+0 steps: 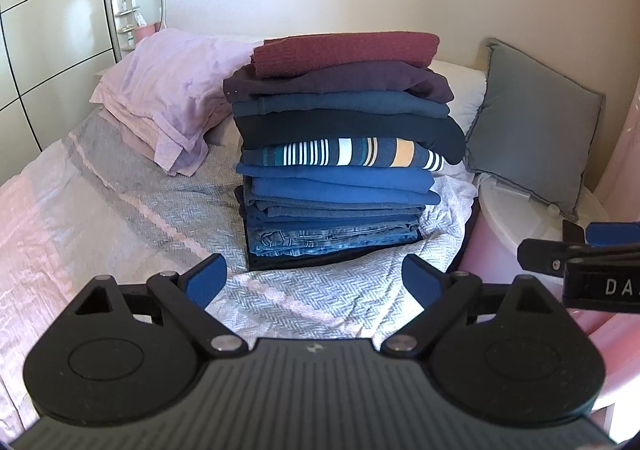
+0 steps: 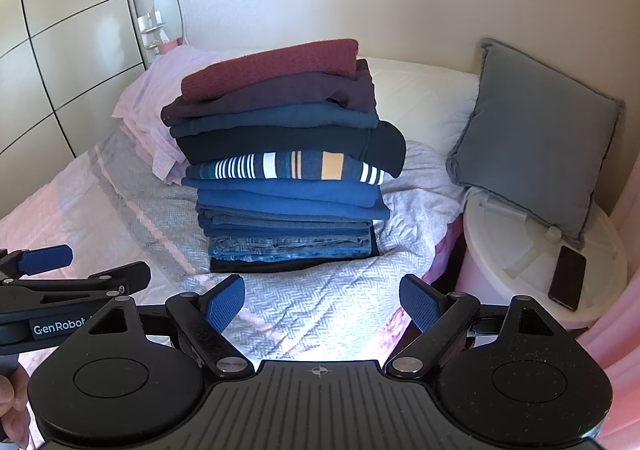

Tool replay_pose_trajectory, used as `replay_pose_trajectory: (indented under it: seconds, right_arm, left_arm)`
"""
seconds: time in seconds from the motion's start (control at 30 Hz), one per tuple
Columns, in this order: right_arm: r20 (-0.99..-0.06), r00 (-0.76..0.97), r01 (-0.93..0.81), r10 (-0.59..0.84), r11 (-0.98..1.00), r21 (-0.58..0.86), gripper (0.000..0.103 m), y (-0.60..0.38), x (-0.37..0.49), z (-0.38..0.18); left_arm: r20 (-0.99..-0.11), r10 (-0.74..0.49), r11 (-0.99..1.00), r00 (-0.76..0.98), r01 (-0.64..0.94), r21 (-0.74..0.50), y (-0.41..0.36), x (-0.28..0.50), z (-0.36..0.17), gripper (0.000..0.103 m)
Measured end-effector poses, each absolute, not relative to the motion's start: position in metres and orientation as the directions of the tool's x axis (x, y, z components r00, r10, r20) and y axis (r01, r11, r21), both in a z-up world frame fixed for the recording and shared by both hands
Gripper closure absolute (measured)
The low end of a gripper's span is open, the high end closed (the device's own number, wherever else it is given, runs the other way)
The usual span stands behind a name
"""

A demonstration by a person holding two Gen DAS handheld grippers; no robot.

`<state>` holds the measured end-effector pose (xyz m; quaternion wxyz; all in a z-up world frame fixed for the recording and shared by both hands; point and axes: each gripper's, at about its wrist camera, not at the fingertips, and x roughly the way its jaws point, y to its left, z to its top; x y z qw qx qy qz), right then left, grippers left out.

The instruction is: Fold clothes

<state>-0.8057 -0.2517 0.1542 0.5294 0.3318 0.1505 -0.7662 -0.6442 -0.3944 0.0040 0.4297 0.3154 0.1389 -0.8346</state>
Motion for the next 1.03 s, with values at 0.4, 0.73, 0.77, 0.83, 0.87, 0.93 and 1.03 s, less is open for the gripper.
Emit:
replay_pose_trajectory:
  seconds: [0.4,0.73,0.77,0.83,0.87,0.93,1.03]
  right_arm:
    - [-0.672,-0.229,0.929,-0.704,-0.365,0.066,0.016,-0.259,-0.803,0.158]
    - [-0.67,-0.223,0.936,-0.707,-0.347,0.054,0.016,-0.264,-0.799,0.158]
    - [-0.669,-0.222,0.936,-0.709,-0.346,0.056,0.016,-0.265,-0.799,0.158]
    - [-0.669,-0.221,0.937,-0.71,-0.346,0.058,0.016,-0.265,-0.8,0.158]
    - [-0.669,-0.22,0.936,-0.71,-0.346,0.059,0.016,-0.266,-0.801,0.158]
    - [-0.669,-0.217,0.936,-0.711,-0.345,0.062,0.016,-0.266,-0.801,0.157]
    - [-0.669,-0.213,0.937,-0.712,-0.343,0.066,0.016,-0.267,-0.802,0.157]
  left_arm:
    - [-0.655,-0.634,-0.555,-0.41,0.832,0.016,-0.399,-0.641,0.002,0.01]
    - [-0.656,-0.639,-0.553,-0.401,0.832,0.031,-0.399,-0.644,0.002,0.01]
    - [-0.656,-0.64,-0.552,-0.399,0.833,0.032,-0.399,-0.644,0.002,0.01]
    - [-0.657,-0.643,-0.55,-0.394,0.834,0.039,-0.4,-0.644,0.001,0.01]
    - [-0.655,-0.646,-0.548,-0.391,0.835,0.043,-0.399,-0.644,0.001,0.01]
    - [-0.653,-0.651,-0.545,-0.388,0.837,0.045,-0.399,-0.644,0.001,0.009]
    - [-0.653,-0.65,-0.546,-0.389,0.837,0.044,-0.4,-0.643,0.0,0.009]
